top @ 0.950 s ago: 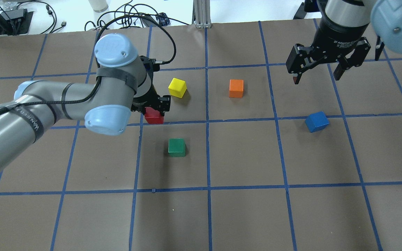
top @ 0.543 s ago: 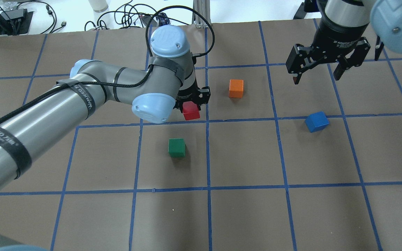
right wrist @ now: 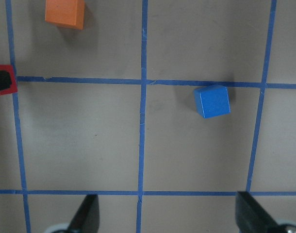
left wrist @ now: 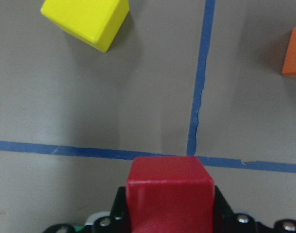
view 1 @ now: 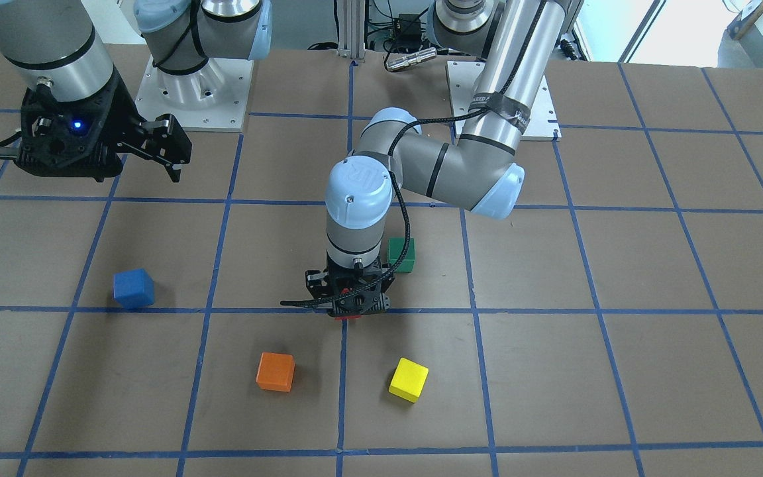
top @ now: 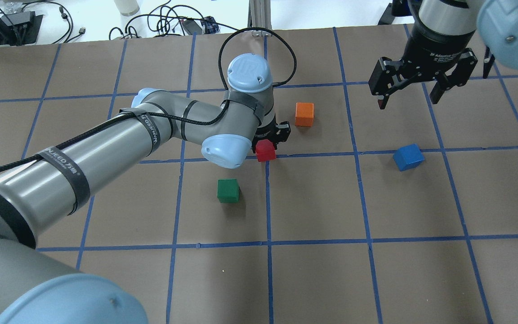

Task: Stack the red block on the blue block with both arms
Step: 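Carry the red cube with the left gripper toward the orange cube and set it down, then open the left gripper and raise it away from the red cube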

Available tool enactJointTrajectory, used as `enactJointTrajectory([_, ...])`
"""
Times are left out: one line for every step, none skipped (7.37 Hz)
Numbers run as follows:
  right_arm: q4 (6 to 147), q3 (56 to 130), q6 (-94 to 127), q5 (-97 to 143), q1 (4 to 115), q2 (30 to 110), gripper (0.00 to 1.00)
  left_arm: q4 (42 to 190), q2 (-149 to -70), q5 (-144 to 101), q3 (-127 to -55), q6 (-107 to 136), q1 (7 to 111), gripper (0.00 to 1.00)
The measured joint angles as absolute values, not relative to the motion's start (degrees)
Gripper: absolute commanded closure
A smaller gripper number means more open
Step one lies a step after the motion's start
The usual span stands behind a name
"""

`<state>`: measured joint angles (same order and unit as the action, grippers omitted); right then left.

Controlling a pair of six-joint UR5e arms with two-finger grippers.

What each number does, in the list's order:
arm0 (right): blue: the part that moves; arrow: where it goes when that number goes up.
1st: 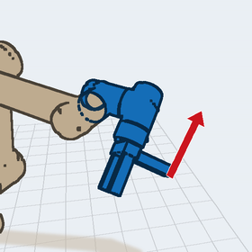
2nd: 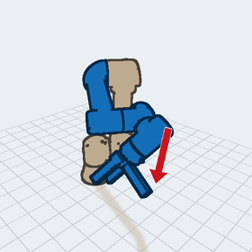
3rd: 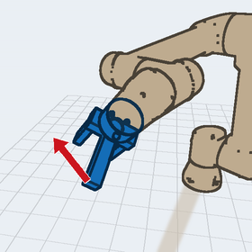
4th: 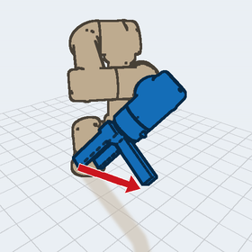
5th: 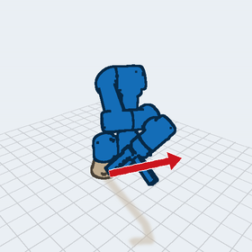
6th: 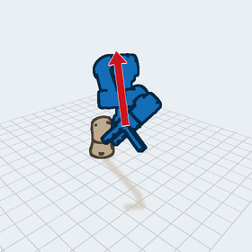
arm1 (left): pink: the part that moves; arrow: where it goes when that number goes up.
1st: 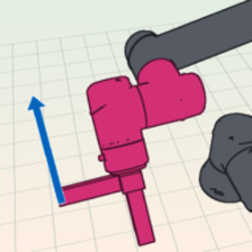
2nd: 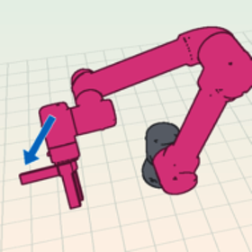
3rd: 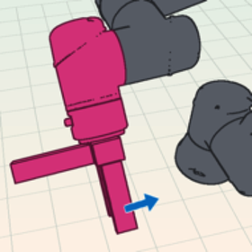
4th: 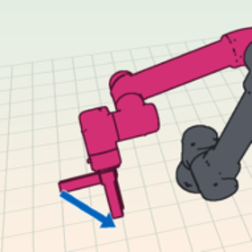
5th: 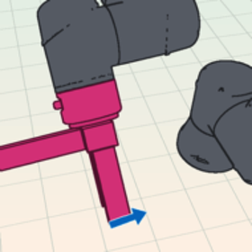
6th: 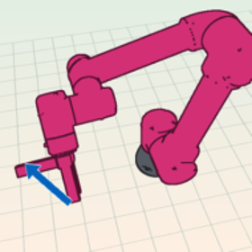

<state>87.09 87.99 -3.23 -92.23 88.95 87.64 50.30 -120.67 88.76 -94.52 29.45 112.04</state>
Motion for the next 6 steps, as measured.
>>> enactJointTrajectory([87.14, 87.98, -3.25, -92.21, 88.95, 87.68, 0.00, 48.75, -121.47, 88.86, -94.60, 29.51, 112.35, 0.00])
enactJointTrajectory([87.19, 87.98, -3.25, -92.22, 88.94, 87.68, 0.00, 48.08, -121.61, 89.22, -94.99, 28.62, 112.48, 0.00])
enactJointTrajectory([87.24, 87.99, -3.25, -92.23, 88.94, 87.66, 0.00, 48.07, -120.96, 89.65, -95.34, 25.58, 112.32, 0.00])
enactJointTrajectory([87.26, 88.03, -3.25, -92.23, 88.95, 87.64, 0.00, 48.71, -119.80, 89.85, -95.23, 21.95, 111.67, 0.00])
enactJointTrajectory([87.27, 88.15, -3.23, -92.26, 88.95, 87.65, 0.00, 50.53, -118.16, 89.76, -94.56, 19.13, 110.30, 0.00])
enactJointTrajectory([87.27, 88.32, -3.20, -92.28, 88.95, 87.68, 0.00, 55.88, -115.83, 89.59, -92.65, 15.39, 108.10, 0.00])
